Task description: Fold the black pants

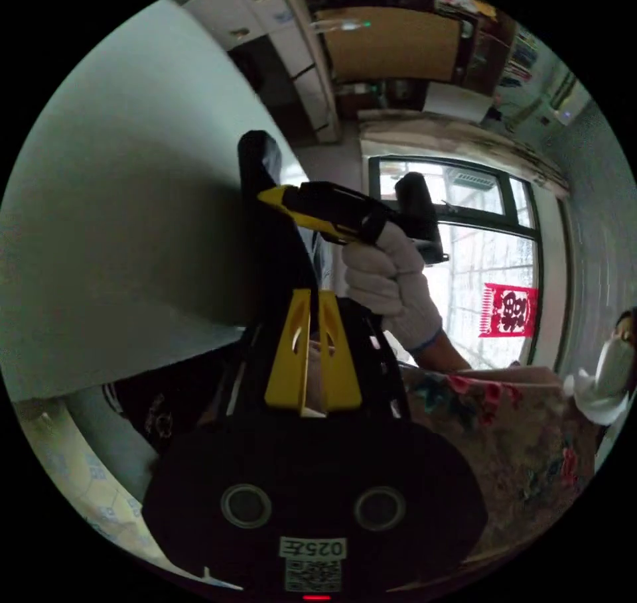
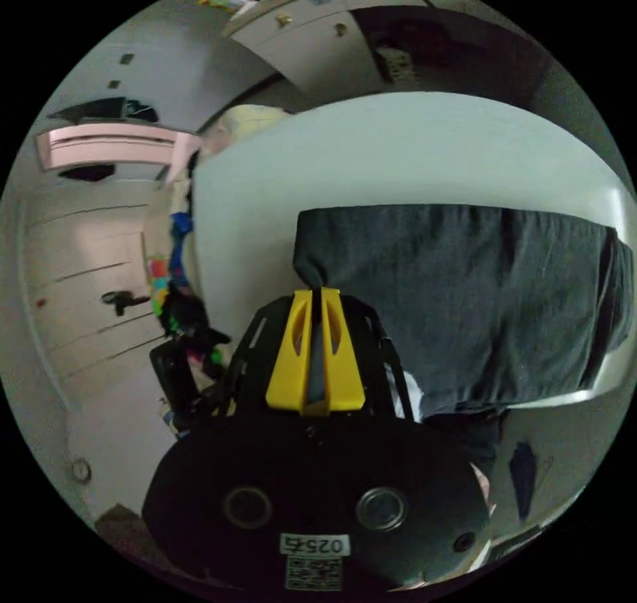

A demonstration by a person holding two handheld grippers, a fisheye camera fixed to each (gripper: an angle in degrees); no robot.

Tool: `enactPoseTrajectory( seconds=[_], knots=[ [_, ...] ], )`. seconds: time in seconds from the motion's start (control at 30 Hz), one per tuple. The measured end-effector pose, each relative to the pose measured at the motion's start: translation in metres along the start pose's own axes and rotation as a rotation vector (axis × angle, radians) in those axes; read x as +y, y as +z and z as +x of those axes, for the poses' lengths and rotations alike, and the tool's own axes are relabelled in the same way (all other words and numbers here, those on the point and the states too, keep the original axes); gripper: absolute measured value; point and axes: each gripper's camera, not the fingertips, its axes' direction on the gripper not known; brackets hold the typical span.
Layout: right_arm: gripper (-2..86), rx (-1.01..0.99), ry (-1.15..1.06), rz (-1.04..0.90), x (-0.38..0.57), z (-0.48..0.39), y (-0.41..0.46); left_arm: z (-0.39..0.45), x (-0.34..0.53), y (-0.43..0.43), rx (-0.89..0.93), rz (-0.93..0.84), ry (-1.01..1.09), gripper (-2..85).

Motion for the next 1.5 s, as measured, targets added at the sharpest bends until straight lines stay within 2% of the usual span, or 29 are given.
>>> enactPoseTrajectory(
  seconds=[0.17,0.23,0.3,0.33,0.37,0.47,0.53,0.67,0.83,0.93,0.97,1.03,1.1,1.17,1.23,1.27,1.33,1.37,1.47,1.5],
  knots=[
    [-0.4,-0.475,-0.151,0.055,0.039,0.027,-0.079,0.065,0.022,-0.009,0.088,0.006,0.173,-0.5],
    [-0.3,-0.521,-0.161,0.103,0.054,0.059,-0.115,0.092,0.020,0.021,0.047,-0.041,0.228,-0.5],
    [-0.3,-0.471,-0.158,0.162,0.068,0.097,-0.149,0.116,0.014,0.065,-0.037,-0.095,0.329,-0.7],
    [-0.3,-0.366,-0.166,0.200,0.077,0.122,-0.169,0.123,0.008,0.101,-0.077,-0.139,0.356,-0.9],
    [-0.3,-0.219,-0.161,0.209,0.082,0.147,-0.183,0.123,0.001,0.140,-0.076,-0.187,0.336,-1.1],
    [-0.3,-0.019,-0.136,0.211,0.086,0.209,-0.196,0.114,-0.013,0.236,-0.090,-0.265,0.297,-1.4],
    [-0.2,0.014,-0.090,0.208,0.082,0.248,-0.192,0.108,-0.019,0.288,-0.166,-0.297,0.320,-1.3],
    [-0.1,0.031,-0.006,0.151,0.079,0.311,-0.179,0.085,-0.025,0.376,-0.308,-0.406,0.201,-1.1],
    [0.8,0.005,-0.154,0.277,0.108,0.318,-0.207,0.101,-0.008,0.422,-0.462,-0.371,0.312,-1.1],
    [2.1,0.101,-0.224,0.211,0.107,0.333,-0.191,0.077,-0.004,0.455,-0.547,-0.475,0.241,-1.1],
    [1.9,0.180,-0.159,0.202,0.107,0.343,-0.188,0.068,-0.003,0.463,-0.532,-0.533,0.179,-1.0],
    [0.9,0.212,-0.109,0.268,0.117,0.348,-0.200,0.076,0.004,0.465,-0.503,-0.596,0.161,-1.0],
    [0.1,0.165,-0.163,0.355,0.136,0.336,-0.220,0.113,0.018,0.448,-0.620,-0.555,0.309,-0.9],
    [-0.6,0.132,-0.302,0.381,0.162,0.306,-0.232,0.149,0.035,0.402,-0.916,-0.324,0.396,-0.9],
    [-0.8,0.160,-0.373,0.338,0.173,0.288,-0.222,0.145,0.042,0.368,-1.109,-0.144,0.324,-0.9],
    [-0.9,0.222,-0.412,0.308,0.176,0.280,-0.207,0.127,0.045,0.354,-1.139,-0.088,0.245,-0.9],
    [-0.9,0.348,-0.472,0.278,0.176,0.281,-0.176,0.079,0.044,0.349,-1.070,-0.156,0.096,-0.9],
    [-0.9,0.482,-0.523,0.207,0.175,0.289,-0.144,0.042,0.046,0.358,-1.026,-0.271,0.039,-0.9],
    [-1.0,0.531,-0.652,0.276,0.189,0.302,-0.123,0.013,0.061,0.365,-0.907,-0.267,0.226,-0.9],
    [-1.0,0.537,-0.638,0.248,0.187,0.300,-0.125,0.012,0.059,0.361,-0.879,-0.262,0.186,-0.9]
  ],
)
